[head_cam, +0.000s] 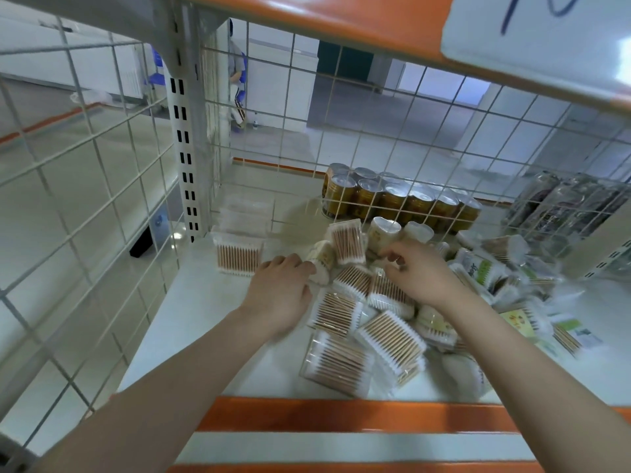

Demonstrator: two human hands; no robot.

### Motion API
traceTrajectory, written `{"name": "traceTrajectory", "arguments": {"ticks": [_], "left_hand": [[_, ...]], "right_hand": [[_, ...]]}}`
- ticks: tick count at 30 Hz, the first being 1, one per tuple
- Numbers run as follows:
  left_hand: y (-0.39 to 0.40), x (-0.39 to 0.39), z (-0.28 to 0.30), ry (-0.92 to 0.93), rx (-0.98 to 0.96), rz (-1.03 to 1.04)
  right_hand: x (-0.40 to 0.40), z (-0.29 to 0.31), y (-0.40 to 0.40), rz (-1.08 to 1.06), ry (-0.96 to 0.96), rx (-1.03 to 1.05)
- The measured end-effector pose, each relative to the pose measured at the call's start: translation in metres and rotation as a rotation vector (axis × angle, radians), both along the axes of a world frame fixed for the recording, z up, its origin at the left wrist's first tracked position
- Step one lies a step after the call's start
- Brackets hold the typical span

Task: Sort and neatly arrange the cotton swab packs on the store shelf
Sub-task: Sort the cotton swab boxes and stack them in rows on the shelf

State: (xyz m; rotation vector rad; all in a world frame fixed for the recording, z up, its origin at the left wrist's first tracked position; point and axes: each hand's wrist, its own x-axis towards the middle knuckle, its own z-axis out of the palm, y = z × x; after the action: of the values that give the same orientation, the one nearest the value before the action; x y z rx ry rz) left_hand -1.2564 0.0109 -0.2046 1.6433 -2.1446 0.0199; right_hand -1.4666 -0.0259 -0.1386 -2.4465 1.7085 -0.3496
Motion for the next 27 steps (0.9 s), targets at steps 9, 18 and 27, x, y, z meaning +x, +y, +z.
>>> {"name": "traceTrajectory", "arguments": {"ticks": [9, 18, 27], "left_hand": [[0.021, -0.016, 0.006, 0.158, 0.162, -0.019], [0.039, -0.031, 0.006, 0.224, 0.247, -0.039], [0.05, -0.029, 0.009, 0.197, 0.268, -0.006]], "right_hand": [[-0.02, -0.003, 0.041, 0.23, 0.127, 0.118], [-0.028, -0.012, 0.056, 0.349, 0.29, 0.3], [-0.019, -0.025, 0.048, 0.36, 0.424, 0.37]]}}
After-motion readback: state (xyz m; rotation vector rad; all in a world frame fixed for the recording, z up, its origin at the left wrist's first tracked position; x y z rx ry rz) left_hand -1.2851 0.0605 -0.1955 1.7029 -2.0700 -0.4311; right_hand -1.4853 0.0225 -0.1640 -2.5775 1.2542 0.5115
